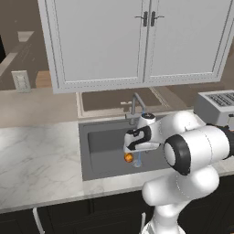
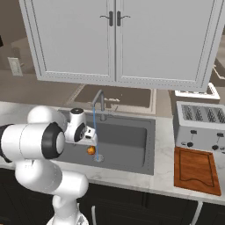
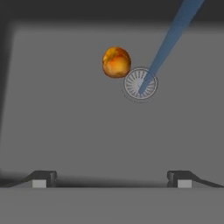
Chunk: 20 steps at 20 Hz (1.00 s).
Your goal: Pick the peach from the sink and place it on the cutting board to airdry. Then turn off the sink faucet.
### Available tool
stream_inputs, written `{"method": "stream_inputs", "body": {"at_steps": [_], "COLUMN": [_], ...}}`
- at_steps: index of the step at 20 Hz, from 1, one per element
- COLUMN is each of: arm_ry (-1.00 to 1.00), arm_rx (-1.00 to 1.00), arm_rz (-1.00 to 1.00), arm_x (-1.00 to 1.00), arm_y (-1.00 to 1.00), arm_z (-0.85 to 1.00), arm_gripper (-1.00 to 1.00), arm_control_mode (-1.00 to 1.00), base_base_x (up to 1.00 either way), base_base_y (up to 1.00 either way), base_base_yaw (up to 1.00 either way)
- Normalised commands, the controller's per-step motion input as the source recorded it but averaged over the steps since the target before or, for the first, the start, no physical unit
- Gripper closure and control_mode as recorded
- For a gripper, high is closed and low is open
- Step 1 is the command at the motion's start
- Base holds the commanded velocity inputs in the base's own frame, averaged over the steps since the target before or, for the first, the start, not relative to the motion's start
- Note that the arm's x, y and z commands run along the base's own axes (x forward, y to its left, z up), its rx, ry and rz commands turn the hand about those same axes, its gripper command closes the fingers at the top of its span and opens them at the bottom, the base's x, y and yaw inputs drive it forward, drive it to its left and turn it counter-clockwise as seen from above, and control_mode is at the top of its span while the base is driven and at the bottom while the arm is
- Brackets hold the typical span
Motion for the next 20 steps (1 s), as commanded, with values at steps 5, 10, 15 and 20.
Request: {"method": "stream_inputs", "body": {"at_steps": [5, 10, 15, 20], "arm_ry": [0.0, 0.0, 0.0, 0.0], "arm_rx": [0.0, 0.0, 0.0, 0.0], "arm_rz": [0.0, 0.0, 0.0, 0.0], "arm_x": [0.17, 0.16, 0.15, 0.13], "arm_y": [0.0, 0.0, 0.0, 0.0], "arm_z": [-0.08, -0.15, -0.13, -0.15], "arm_gripper": [-1.0, -1.0, -1.0, -1.0], "arm_control_mode": [-1.0, -1.0, -1.0, -1.0], "base_base_x": [0.0, 0.0, 0.0, 0.0], "base_base_y": [0.0, 0.0, 0.0, 0.0], "base_base_yaw": [0.0, 0.0, 0.0, 0.0]}}
